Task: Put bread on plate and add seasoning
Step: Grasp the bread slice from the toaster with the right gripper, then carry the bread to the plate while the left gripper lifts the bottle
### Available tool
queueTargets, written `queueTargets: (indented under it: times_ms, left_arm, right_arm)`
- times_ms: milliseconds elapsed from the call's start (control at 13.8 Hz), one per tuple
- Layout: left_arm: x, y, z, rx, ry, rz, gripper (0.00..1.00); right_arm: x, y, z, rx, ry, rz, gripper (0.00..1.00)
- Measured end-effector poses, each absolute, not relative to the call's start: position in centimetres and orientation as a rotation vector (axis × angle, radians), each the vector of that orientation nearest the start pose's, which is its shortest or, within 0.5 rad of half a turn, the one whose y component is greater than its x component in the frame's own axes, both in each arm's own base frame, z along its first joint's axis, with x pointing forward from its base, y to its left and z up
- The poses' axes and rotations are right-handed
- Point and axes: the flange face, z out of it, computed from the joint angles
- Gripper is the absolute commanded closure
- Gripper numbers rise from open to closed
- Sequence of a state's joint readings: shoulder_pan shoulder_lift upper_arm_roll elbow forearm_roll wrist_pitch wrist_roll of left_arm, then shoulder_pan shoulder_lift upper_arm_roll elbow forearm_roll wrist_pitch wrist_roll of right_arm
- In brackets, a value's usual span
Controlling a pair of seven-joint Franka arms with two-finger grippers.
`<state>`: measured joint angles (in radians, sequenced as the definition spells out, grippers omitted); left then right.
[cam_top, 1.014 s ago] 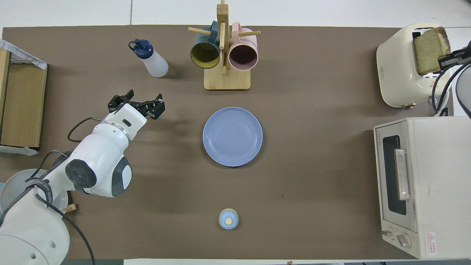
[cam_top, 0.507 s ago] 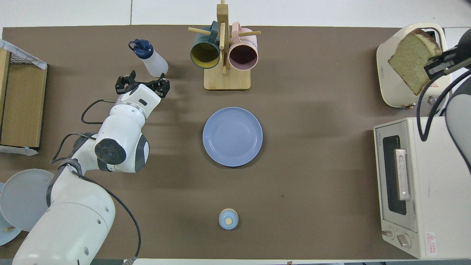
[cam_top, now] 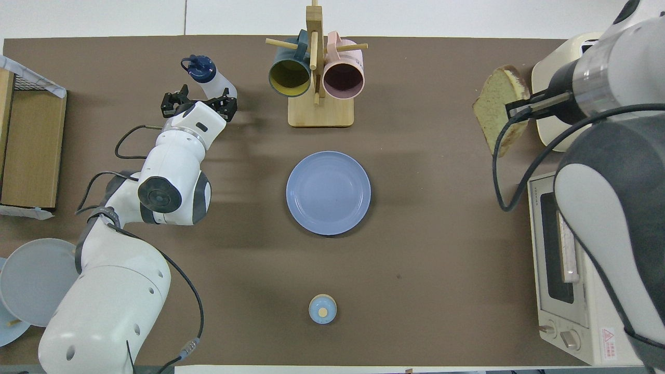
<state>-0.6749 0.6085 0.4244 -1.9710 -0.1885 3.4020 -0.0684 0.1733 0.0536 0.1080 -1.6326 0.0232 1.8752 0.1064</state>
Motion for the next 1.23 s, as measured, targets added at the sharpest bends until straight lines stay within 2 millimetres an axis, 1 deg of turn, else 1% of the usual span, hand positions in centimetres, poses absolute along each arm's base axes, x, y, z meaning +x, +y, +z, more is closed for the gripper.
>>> queueTargets:
  times_ms: [145,217,290,435,579,652,797,1014,1231]
  left_arm:
    - [64.4,-18.0,29.1,-2.821,0.221,-1.330,0.00]
    - [64.5,-18.2,29.1,-2.825,0.224,-1.323,0.00]
    - [64.5,-18.4,28.9,-2.829,0.228,-1.314,0.00]
    - [64.6,-18.6,28.8,-2.834,0.231,-1.303,0.00]
    - [64.7,-18.6,28.7,-2.835,0.232,-1.294,0.00]
    - [64.8,-18.6,28.6,-2.837,0.233,-1.289,0.00]
    - [65.0,-18.8,28.7,-2.845,0.234,-1.270,0.00]
    - [65.2,-19.4,28.9,-2.857,0.236,-1.263,0.00]
    - [65.1,-19.7,28.5,-2.880,0.204,-1.261,0.00]
  right_arm:
    - [55.0,22.0,57.6,-3.032,-0.176,-0.293,1.00]
    - [54.1,24.1,56.8,-3.021,-0.136,-0.296,1.00]
    - [53.3,26.1,55.8,-3.009,-0.092,-0.300,1.00]
    - [51.8,30.4,53.3,-2.974,-0.007,-0.309,1.00]
    - [51.1,33.6,51.0,-2.941,0.053,-0.319,1.00]
    - [51.1,34.7,49.9,-2.927,0.055,-0.328,1.00]
    - [51.5,35.8,48.0,-2.902,0.049,-0.355,1.00]
    - [51.8,36.3,45.5,-2.884,0.045,-0.378,1.00]
    - [50.6,36.6,43.3,-2.888,0.022,-0.370,1.00]
